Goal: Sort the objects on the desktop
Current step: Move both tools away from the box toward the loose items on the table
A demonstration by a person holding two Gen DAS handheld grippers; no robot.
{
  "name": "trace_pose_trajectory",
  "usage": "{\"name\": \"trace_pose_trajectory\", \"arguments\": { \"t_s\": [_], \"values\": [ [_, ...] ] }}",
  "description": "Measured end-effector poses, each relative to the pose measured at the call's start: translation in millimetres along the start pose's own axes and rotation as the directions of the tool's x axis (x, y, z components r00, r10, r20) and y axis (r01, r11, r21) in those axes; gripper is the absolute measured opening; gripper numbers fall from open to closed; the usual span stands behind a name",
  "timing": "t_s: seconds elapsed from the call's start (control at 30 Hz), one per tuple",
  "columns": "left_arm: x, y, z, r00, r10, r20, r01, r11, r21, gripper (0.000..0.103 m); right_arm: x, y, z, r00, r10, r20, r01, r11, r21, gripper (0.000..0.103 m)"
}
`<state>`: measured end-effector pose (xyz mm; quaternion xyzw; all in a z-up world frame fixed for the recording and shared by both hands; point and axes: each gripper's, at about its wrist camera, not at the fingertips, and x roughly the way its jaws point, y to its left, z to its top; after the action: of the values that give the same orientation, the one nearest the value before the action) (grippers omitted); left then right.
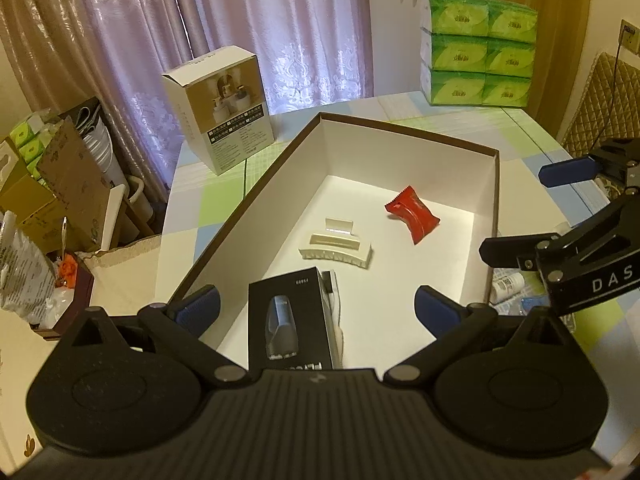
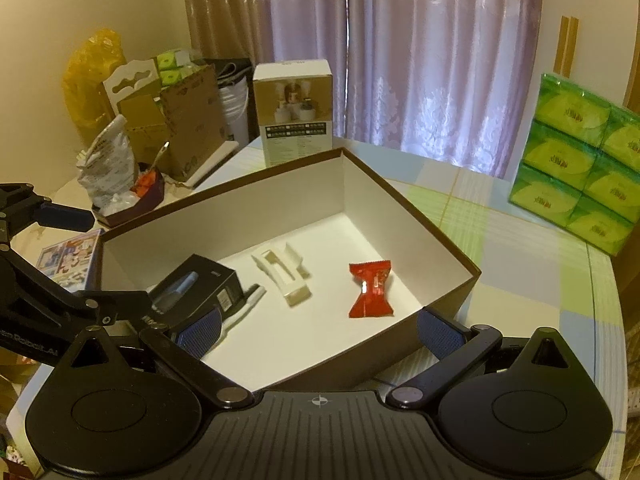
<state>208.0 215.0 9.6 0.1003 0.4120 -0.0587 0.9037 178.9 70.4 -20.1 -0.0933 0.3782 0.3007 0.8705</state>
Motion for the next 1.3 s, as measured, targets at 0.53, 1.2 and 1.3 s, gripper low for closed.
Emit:
{"name": "trace_pose_trajectory", "arguments": {
  "t_s": [0.53,1.2,1.3],
  "values": [
    [-38.2,-21.7,-32.2,0.999,0.037,-0.002,-0.037,0.998,-0.054,0.102,-39.7,15.5,-29.0,0.999,0.044,0.008,-0.043,0.998,-0.035,0.101],
    [-72.5,-68.2,-76.9,0.998,0.041,-0.04,-0.046,0.991,-0.126,0.102,-76.9,12.5,-81.3,0.993,0.11,-0.035,-0.112,0.991,-0.074,0.101],
    [-75.9,-77.4,-84.1,0.999,0.023,-0.044,-0.029,0.99,-0.136,0.102,-84.8,6.3,-93.3,0.993,0.111,-0.047,-0.114,0.991,-0.07,0.101]
  ]
}}
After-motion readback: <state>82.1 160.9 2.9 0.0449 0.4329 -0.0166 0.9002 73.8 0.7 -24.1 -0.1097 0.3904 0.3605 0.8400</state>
